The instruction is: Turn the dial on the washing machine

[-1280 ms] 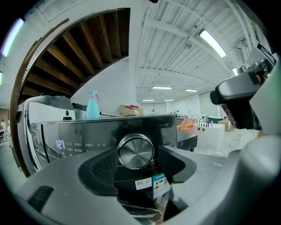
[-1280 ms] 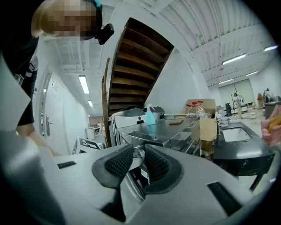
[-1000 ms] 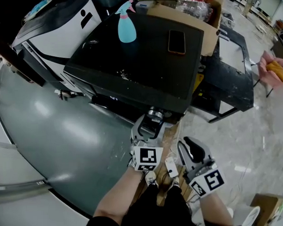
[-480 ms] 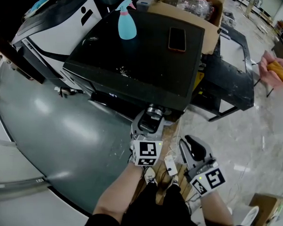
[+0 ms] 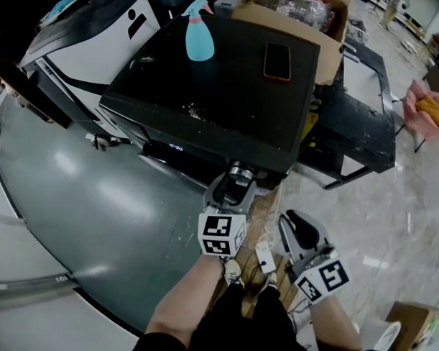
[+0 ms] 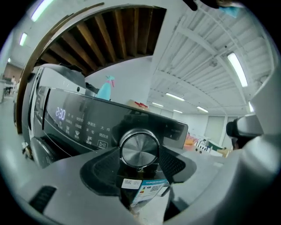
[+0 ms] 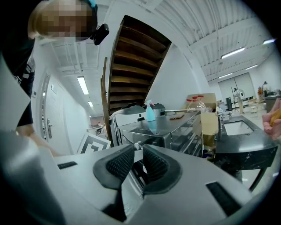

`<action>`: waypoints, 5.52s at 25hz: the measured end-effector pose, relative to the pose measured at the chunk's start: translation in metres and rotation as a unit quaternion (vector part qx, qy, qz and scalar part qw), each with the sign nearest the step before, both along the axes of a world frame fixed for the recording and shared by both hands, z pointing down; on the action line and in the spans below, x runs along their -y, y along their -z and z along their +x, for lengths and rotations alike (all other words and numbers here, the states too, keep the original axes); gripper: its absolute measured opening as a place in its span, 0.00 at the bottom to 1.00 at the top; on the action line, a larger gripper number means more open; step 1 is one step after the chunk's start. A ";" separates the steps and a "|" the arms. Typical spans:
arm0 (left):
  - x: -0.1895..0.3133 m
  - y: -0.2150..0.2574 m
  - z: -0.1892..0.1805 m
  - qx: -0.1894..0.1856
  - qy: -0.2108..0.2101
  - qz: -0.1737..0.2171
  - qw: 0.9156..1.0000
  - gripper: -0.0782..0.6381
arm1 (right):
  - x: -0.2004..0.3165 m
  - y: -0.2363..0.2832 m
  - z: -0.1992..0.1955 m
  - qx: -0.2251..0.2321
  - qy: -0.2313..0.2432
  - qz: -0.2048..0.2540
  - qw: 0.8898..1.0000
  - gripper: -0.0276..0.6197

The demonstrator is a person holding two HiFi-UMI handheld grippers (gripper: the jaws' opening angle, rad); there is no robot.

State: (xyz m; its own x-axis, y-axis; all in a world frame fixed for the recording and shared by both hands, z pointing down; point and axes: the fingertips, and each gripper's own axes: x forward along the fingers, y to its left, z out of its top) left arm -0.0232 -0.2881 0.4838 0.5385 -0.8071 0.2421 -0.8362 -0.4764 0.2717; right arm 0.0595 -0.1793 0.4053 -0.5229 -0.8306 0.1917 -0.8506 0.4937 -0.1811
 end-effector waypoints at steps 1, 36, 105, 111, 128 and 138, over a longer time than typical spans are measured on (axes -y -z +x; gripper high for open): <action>0.000 0.000 0.000 -0.011 0.000 -0.006 1.000 0.49 | 0.000 0.000 0.000 0.000 0.000 0.000 1.000 0.14; -0.004 0.005 0.001 0.097 -0.028 0.060 0.993 0.49 | -0.006 -0.004 -0.003 0.014 -0.014 -0.009 1.000 0.13; -0.004 0.009 0.007 0.208 -0.044 0.132 0.968 0.49 | -0.007 -0.017 0.001 0.033 -0.026 -0.025 0.999 0.12; -0.001 0.010 0.002 0.080 -0.040 0.057 0.994 0.49 | -0.005 -0.016 -0.001 0.032 -0.025 -0.024 0.999 0.12; -0.006 0.013 -0.001 0.116 -0.042 0.090 0.988 0.49 | -0.003 -0.018 -0.006 0.031 -0.023 -0.024 0.999 0.12; -0.007 0.008 0.005 0.232 -0.063 0.145 0.960 0.49 | -0.002 -0.019 -0.013 0.032 -0.021 -0.026 0.999 0.12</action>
State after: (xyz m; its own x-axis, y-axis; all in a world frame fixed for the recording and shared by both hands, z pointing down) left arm -0.0184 -0.2812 0.4756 0.5250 -0.8120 0.2550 -0.7656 -0.5815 -0.2753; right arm 0.0462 -0.1771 0.4240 -0.5012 -0.8414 0.2021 -0.8556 0.4470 -0.2611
